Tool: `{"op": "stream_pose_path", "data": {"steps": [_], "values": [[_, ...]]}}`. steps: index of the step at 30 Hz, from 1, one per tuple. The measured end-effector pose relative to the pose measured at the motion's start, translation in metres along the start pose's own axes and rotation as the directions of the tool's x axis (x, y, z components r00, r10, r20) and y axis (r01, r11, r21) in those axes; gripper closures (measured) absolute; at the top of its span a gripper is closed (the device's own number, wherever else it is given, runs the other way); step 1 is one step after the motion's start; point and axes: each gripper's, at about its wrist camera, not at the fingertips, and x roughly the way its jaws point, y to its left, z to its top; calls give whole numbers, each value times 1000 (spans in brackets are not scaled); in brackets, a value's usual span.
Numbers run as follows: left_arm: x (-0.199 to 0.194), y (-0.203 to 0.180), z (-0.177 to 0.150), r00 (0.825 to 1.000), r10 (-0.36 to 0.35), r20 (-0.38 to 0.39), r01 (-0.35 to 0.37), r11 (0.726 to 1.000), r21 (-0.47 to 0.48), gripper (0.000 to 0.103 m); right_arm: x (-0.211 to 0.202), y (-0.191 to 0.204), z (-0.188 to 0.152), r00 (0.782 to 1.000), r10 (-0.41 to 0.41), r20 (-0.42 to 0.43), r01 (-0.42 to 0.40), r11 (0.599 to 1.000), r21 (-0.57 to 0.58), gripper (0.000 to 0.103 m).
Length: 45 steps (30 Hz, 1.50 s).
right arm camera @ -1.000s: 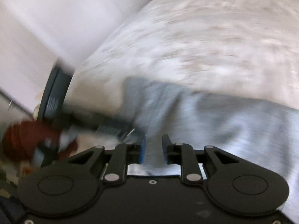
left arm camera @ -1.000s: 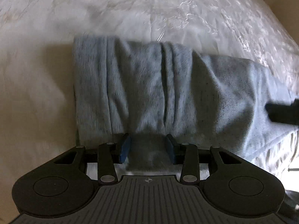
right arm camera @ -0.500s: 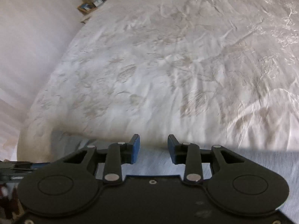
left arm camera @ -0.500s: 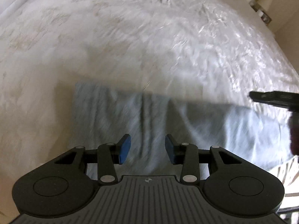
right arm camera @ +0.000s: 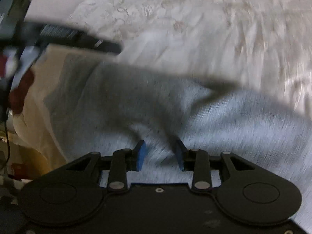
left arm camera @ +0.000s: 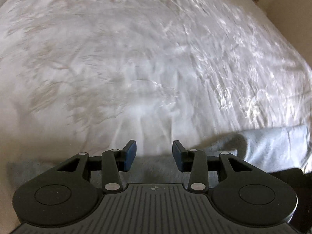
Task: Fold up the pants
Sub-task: 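Grasp the sweatpants edge with the right gripper and lift it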
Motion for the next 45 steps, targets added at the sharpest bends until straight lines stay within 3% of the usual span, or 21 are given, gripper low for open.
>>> {"op": "stream_pose_path", "data": {"steps": [6, 10, 12, 15, 19, 23, 27, 28, 29, 32, 35, 37, 39, 42, 44, 45], "values": [[20, -11, -27, 997, -22, -79, 28, 997, 70, 63, -15, -6, -6, 996, 3, 88, -12, 995, 95, 66], [8, -24, -58, 999, 11, -38, -4, 986, 168, 63, -53, -20, 14, 969, 12, 247, -45, 991, 127, 66], [2, -30, -70, 1000, 24, -12, -21, 980, 198, 63, -56, -30, 32, 962, 4, 274, -46, 988, 145, 66], [-1, -33, -80, 1000, 13, -4, -12, 983, 182, 63, -45, -37, 57, 970, -10, 242, -15, 995, 103, 66], [-4, -32, -85, 1000, 4, -14, -2, 987, 162, 63, -8, -32, 84, 993, 22, 115, -16, 999, -49, 66], [-4, -30, -84, 1000, 2, -15, 0, 988, 156, 63, 19, -19, 80, 999, 40, -3, -40, 983, -182, 66], [0, -32, -79, 1000, -3, -16, 5, 989, 149, 63, 24, -11, 73, 998, 51, -46, -61, 968, -243, 66], [-2, -31, -79, 1000, -3, -14, 5, 988, 152, 63, 19, -10, 68, 997, 56, -45, -66, 966, -252, 73], [-5, -31, -78, 1000, -3, -8, 5, 989, 151, 63, 16, -9, 66, 998, 57, -40, -65, 963, -261, 99], [-17, -30, -77, 999, -14, 32, 9, 990, 138, 63, 5, -1, 59, 999, 47, 19, -39, 955, -295, 101], [-29, -25, -79, 997, -9, 75, 1, 994, 105, 63, -17, -14, 61, 979, -40, 198, 71, 987, -148, 102], [-31, -19, -82, 997, 8, 77, -13, 998, 69, 63, -22, -30, 62, 961, -119, 251, 127, 992, -14, 102], [-25, -11, -84, 998, 34, 44, -35, 999, 29, 63, -19, -34, 60, 954, -167, 250, 162, 986, 41, 102], [-11, 1, -91, 998, 53, -40, -53, 999, -7, 63, -17, -24, 57, 948, -189, 255, 190, 981, 22, 102], [-1, 4, -96, 993, 43, -107, -45, 999, -14, 63, -21, -18, 54, 950, -165, 264, 166, 986, 19, 101], [-2, 4, -96, 994, 42, -104, -44, 999, -14, 63, -25, -17, 53, 959, -113, 260, 113, 993, 14, 101]]}}
